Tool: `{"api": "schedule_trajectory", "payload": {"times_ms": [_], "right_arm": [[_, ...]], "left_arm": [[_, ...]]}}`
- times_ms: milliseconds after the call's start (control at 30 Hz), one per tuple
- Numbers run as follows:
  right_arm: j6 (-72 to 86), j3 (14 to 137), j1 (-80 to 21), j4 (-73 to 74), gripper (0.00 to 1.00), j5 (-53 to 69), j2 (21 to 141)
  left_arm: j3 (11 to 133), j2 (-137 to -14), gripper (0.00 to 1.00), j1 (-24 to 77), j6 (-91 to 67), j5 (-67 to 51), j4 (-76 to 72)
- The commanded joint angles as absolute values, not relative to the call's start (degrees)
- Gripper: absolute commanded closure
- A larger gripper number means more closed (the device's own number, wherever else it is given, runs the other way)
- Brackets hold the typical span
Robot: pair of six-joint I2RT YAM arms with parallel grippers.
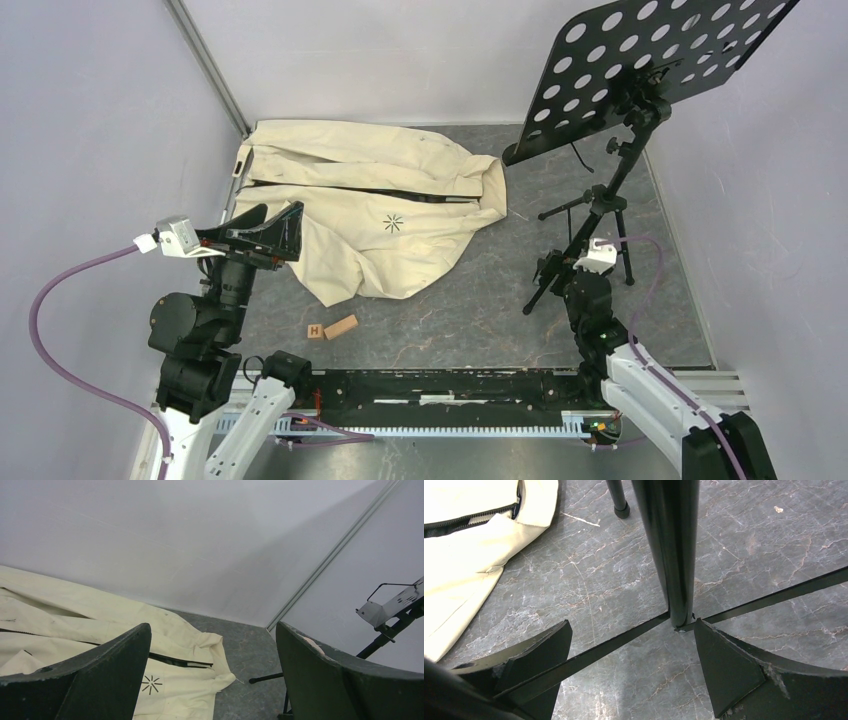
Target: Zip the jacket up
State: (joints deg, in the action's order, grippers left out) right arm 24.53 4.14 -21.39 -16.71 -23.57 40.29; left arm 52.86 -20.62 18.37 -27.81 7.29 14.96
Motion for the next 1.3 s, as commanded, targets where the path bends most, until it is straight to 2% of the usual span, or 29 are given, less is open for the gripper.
{"api": "schedule_trajectory", "payload": {"times_ms": [0,1267], "right_arm": [[22.6,2.6,-19.2,-19.8,0.01,-24.7,41.5],[22.7,4.3,-17.6,-34.5,0.01,-24.6,57.9]], "left_arm": [[54.6,-20.6,0.00,18.1,-29.2,6.7,15.2],[54.3,-20.4,0.00,18.1,-29.4,6.3,15.1]]}}
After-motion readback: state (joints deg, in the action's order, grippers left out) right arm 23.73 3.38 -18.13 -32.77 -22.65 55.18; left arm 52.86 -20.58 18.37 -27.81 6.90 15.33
